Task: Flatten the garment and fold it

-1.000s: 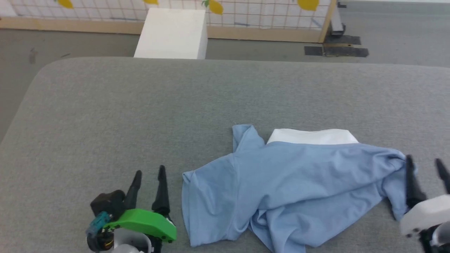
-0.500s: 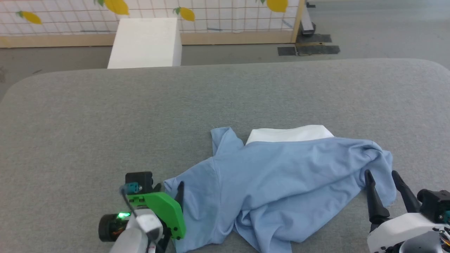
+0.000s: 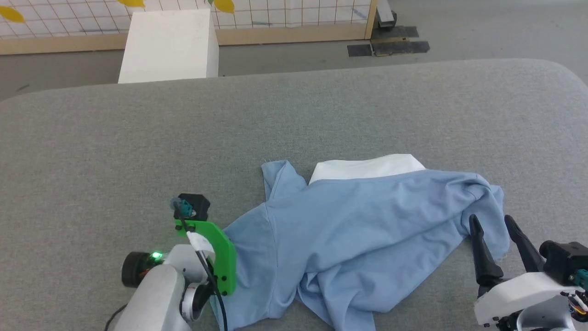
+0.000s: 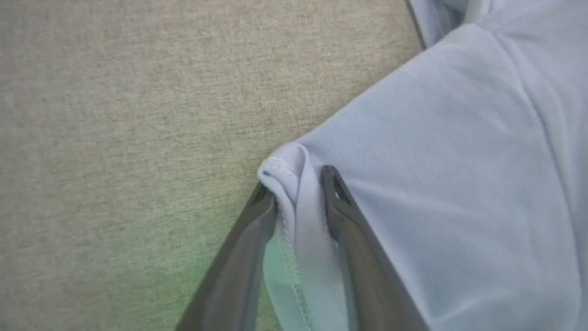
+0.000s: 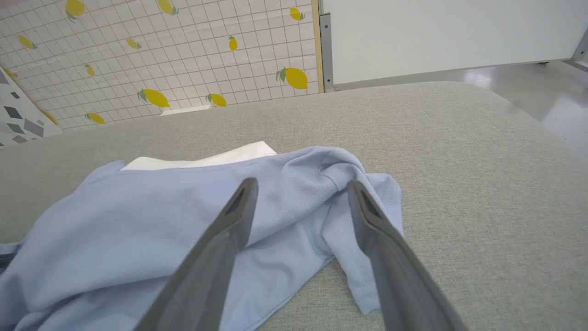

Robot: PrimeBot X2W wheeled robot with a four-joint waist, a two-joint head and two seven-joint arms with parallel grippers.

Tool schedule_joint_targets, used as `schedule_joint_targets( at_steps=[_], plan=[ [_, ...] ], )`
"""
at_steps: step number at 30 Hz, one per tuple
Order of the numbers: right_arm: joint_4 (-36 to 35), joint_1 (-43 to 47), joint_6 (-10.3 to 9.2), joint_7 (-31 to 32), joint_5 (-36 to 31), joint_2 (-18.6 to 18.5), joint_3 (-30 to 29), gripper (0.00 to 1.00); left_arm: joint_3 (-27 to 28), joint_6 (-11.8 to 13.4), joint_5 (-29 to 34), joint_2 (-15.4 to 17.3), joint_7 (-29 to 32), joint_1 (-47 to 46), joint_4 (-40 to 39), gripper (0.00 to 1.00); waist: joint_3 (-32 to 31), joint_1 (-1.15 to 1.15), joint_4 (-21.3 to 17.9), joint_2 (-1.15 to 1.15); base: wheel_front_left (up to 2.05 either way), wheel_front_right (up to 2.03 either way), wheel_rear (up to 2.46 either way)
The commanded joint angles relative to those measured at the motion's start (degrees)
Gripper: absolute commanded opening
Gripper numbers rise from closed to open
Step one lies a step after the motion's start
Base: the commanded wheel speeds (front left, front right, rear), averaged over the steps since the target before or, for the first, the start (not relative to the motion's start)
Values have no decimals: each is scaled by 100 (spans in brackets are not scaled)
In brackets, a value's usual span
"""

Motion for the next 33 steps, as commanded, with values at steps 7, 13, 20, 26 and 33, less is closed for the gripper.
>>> schedule_joint_targets(
  at_steps=[7, 13, 20, 26, 33],
  plan=[
    [-57, -100, -9, -42, 15, 4, -102, 100, 660, 470, -362, -147, -1108, 512, -497, 0, -91, 0, 172, 0, 0, 0, 0],
    [-10, -251, -9, -15, -151, 4, -200, 100, 1435, 901, -688, -147, -1893, 1204, -986, 0, -145, 0, 332, 0, 0, 0, 0],
    [428, -867, -9, 319, -449, 4, -758, 100, 1537, 899, -800, -111, -1976, 1536, -1276, 0, -87, 0, 624, 0, 0, 0, 0],
    [1423, -1724, -9, 1186, -765, -187, -1346, 100, 1442, 872, -834, -165, -1935, 1425, -1364, 0, 133, 0, 836, 0, 0, 0, 0],
    [2679, -2643, -9, 2131, -831, -323, -1753, 100, 1320, 817, -858, -236, -1958, 1198, -1391, 0, 491, 0, 1027, 0, 0, 0, 0]
  ],
)
